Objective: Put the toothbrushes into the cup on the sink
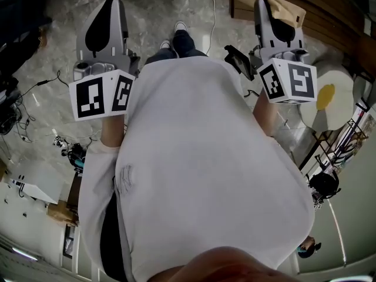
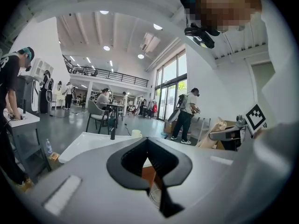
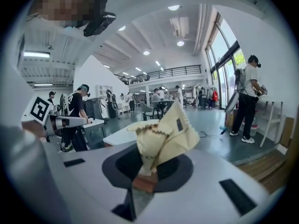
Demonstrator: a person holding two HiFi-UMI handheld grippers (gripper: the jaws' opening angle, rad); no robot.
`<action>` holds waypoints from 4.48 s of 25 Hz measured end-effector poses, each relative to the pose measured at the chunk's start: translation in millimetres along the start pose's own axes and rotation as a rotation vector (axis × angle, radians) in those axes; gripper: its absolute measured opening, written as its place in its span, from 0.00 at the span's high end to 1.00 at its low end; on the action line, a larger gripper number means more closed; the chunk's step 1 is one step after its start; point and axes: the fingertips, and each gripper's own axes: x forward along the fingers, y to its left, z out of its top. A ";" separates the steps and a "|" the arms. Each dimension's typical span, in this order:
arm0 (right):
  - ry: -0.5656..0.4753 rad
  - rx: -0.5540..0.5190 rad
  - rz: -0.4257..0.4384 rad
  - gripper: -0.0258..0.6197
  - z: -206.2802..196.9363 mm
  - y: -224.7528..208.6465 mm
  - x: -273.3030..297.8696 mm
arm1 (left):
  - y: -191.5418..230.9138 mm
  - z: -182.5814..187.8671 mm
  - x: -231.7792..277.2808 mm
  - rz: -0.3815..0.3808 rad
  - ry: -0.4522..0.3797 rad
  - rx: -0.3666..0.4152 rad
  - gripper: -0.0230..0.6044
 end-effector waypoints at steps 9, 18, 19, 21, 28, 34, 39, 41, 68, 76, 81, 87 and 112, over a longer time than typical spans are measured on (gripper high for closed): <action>-0.029 -0.009 -0.033 0.88 11.9 -28.6 9.3 | -8.5 12.9 29.4 -0.032 -0.031 0.030 0.96; -0.037 -0.010 -0.067 0.88 21.4 -41.8 22.7 | -2.4 21.5 52.9 -0.059 -0.045 0.038 0.96; -0.036 -0.009 -0.071 0.88 22.4 -41.5 26.3 | 0.6 22.5 56.6 -0.063 -0.047 0.037 0.96; -0.036 -0.006 -0.079 0.88 25.3 -41.8 34.7 | 6.3 24.5 65.7 -0.073 -0.047 0.034 0.96; -0.045 0.005 -0.109 0.88 46.8 -43.9 71.4 | 31.1 39.0 104.6 -0.122 -0.037 0.046 0.96; -0.061 0.013 -0.136 0.88 73.0 -46.4 105.4 | 57.5 65.4 142.0 -0.155 -0.045 0.069 0.96; -0.063 0.016 -0.171 0.88 79.3 -47.9 129.5 | 76.3 70.6 167.2 -0.188 -0.048 0.070 0.96; -0.064 0.018 -0.187 0.88 79.9 -51.0 137.6 | 82.4 70.1 174.9 -0.199 -0.047 0.071 0.96; -0.024 0.052 -0.182 0.88 78.3 -51.0 183.1 | 114.2 62.3 204.2 -0.193 0.008 0.022 0.96; -0.003 0.042 -0.139 0.88 90.7 -86.7 225.7 | 116.7 67.7 246.7 -0.154 0.022 -0.004 0.96; -0.006 0.044 -0.112 0.88 99.3 -106.7 254.4 | 120.0 75.6 284.0 -0.132 0.014 -0.002 0.96; -0.013 0.045 -0.093 0.88 105.0 -143.4 274.9 | 102.1 83.3 325.3 -0.134 0.003 0.007 0.96; -0.060 0.061 -0.037 0.88 137.2 -161.2 329.3 | 144.2 107.5 355.4 -0.054 -0.009 0.068 0.96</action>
